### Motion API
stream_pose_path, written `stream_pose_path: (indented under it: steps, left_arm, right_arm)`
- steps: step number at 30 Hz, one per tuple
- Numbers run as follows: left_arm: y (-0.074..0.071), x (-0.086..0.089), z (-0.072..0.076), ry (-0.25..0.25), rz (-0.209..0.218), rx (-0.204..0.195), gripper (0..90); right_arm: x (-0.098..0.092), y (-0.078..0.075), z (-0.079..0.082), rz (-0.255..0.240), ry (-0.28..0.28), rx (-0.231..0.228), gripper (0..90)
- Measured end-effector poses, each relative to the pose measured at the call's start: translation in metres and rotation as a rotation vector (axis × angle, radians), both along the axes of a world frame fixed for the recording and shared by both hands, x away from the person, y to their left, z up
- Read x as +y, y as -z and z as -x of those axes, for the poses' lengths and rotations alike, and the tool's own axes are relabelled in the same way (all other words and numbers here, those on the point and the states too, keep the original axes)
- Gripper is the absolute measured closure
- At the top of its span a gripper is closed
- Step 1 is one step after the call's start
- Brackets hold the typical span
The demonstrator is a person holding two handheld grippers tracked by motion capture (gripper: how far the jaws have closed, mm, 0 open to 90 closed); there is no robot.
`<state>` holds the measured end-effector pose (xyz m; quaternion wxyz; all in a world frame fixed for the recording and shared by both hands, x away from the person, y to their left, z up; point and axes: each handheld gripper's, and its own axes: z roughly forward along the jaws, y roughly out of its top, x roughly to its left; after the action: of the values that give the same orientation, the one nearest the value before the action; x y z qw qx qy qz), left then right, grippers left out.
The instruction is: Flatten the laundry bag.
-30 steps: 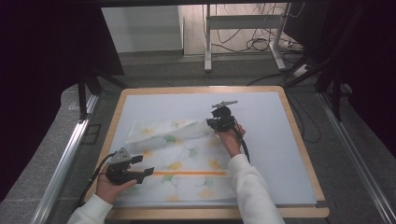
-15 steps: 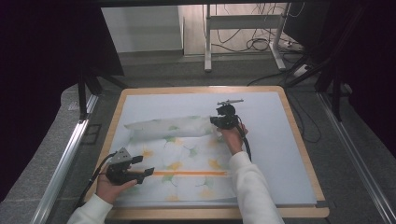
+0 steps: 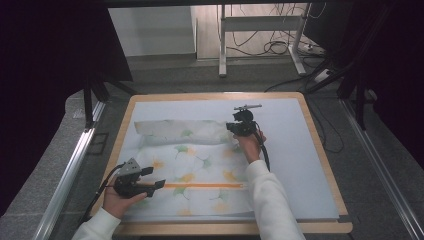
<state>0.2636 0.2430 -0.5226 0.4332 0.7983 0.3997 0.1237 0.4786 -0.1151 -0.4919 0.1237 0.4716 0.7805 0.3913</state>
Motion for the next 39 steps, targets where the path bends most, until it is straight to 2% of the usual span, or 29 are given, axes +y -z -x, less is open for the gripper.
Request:
stream_pose_path:
  steps: [13, 20, 23, 34, 39]
  left_arm:
    - [0.0, 0.0, 0.0, 0.001, 0.002, 0.003, 28.5]
    - [0.0, 0.0, 0.0, 0.0, 0.002, 0.003, 28.4]
    - [0.0, 0.0, 0.0, -0.001, 0.002, 0.001, 28.4]
    - [-0.001, 0.001, 0.0, -0.009, 0.0, -0.003, 28.4]
    - [-0.001, 0.002, 0.001, -0.012, 0.0, -0.006, 28.4]
  right_arm:
    - [-0.001, 0.004, -0.008, -0.009, 0.023, -0.004, 88.7]
    - [-0.002, 0.001, -0.016, -0.014, 0.04, 0.0, 88.6]
    - [-0.001, 0.0, -0.019, -0.016, 0.046, -0.014, 88.6]
    - [-0.007, 0.0, -0.031, -0.025, 0.078, -0.004, 87.0]
    - [-0.01, -0.001, -0.035, -0.022, 0.086, -0.029, 82.7]
